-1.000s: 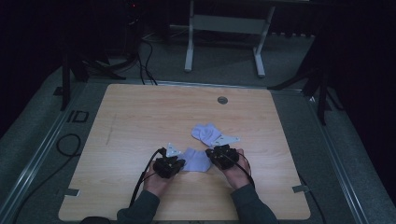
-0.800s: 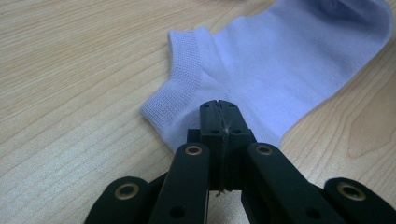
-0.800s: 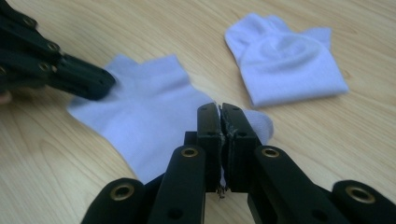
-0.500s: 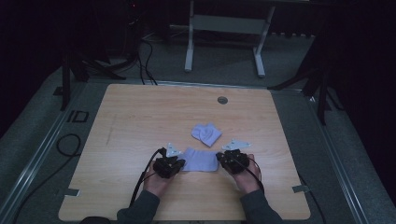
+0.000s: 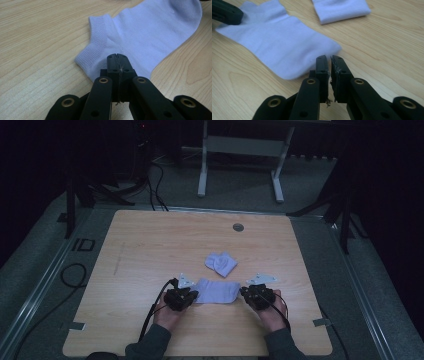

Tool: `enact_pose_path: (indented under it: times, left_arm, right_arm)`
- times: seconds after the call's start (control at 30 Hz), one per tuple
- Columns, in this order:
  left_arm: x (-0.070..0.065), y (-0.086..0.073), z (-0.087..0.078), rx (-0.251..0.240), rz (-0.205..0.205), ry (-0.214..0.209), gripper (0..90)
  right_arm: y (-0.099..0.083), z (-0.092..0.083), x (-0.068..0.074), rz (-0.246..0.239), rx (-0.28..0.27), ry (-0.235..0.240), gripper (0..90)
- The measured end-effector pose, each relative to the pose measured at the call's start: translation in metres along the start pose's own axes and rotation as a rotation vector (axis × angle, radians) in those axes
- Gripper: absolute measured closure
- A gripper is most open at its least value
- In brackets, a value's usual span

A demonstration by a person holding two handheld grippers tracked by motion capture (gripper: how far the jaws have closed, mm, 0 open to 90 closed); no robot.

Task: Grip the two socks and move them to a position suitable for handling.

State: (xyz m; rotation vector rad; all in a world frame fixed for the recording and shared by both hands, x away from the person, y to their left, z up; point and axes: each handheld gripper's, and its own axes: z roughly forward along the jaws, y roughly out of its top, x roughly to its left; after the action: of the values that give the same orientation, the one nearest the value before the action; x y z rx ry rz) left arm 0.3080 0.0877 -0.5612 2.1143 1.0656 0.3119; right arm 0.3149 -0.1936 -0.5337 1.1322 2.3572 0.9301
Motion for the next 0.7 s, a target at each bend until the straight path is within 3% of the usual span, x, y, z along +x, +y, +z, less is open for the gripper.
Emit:
enact_pose_path:
  times: [0.37,0.67,0.7]
  left_arm:
    - [0.001,0.0,0.0,0.002,0.002,-0.004,89.6]
    - [0.002,0.0,0.0,0.0,0.002,-0.01,89.5]
    - [0.002,-0.001,0.0,-0.004,0.0,-0.013,89.5]
  right_arm:
    - [0.01,-0.008,-0.004,0.003,-0.037,-0.01,80.6]
    - [0.039,0.004,0.001,-0.04,-0.06,-0.001,80.6]
    - [0.048,0.011,0.002,-0.054,-0.061,0.004,80.4]
